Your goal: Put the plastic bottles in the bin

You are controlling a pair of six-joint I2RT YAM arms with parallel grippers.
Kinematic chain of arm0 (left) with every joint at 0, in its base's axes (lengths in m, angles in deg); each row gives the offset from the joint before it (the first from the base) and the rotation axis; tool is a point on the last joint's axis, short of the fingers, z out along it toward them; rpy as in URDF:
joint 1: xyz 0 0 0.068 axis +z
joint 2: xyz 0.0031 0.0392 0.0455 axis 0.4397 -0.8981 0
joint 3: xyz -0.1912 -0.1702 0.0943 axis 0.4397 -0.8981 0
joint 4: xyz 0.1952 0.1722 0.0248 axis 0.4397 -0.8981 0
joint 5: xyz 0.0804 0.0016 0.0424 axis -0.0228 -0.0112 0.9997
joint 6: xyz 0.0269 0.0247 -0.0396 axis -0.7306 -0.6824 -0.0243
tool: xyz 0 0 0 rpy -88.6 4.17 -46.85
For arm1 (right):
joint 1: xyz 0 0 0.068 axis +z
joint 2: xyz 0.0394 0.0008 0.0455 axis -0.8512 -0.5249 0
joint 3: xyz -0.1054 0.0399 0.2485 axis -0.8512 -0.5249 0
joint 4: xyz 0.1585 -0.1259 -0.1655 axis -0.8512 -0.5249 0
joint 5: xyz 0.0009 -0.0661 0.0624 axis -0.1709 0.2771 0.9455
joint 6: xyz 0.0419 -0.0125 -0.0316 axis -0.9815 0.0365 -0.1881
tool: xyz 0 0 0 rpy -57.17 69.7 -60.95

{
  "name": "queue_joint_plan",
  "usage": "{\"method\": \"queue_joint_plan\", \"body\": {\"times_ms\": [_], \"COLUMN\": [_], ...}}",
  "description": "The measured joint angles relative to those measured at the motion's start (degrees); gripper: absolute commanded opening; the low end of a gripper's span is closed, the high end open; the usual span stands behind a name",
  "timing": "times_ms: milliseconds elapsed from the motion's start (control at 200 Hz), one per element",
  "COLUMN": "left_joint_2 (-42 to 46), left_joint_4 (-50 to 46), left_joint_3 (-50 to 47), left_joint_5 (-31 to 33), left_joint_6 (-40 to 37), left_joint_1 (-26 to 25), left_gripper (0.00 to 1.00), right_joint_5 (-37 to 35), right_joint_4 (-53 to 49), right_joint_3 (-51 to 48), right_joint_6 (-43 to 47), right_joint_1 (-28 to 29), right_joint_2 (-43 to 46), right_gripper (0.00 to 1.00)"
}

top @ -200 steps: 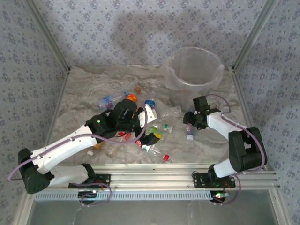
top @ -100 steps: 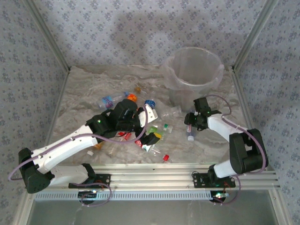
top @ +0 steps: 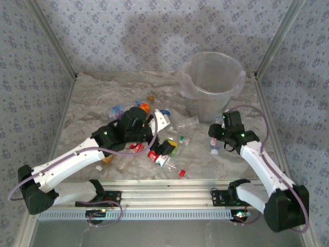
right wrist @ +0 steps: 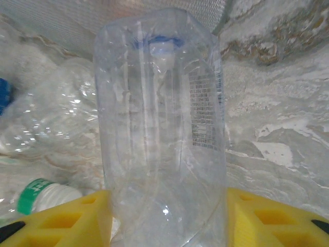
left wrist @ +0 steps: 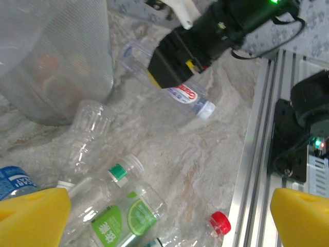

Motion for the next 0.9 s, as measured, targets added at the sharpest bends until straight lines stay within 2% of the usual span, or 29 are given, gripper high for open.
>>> {"method": "queue_joint_plan", "body": {"times_ms": [210, 445, 899], "left_joint_2": [6.67, 14.23, 16.02], "left_joint_4": [6.14, 12.17, 15.21], "left_joint_3": [-4.31, -10.21, -10.99], "left_joint_5": [0.11, 1.33, -2.16], "left_joint_6": [3.21, 4.5, 4.44], "left_joint_1": [2.25, 2.47, 2.51], "left_gripper": [0.99, 1.0, 1.0], "right_joint_5": [0.96, 0.59, -1.33], "right_joint_4": [-5.9, -8.92, -8.68], "right_joint_3": [2.1, 11.54, 33.57], "right_joint_6": [-0.74, -1.25, 1.31], "right_joint_1": [1.51, 5.81, 7.91], "right_joint_2": [7.74, 8.63, -3.1], "right_gripper": [0.54, 0.54, 0.54]}}
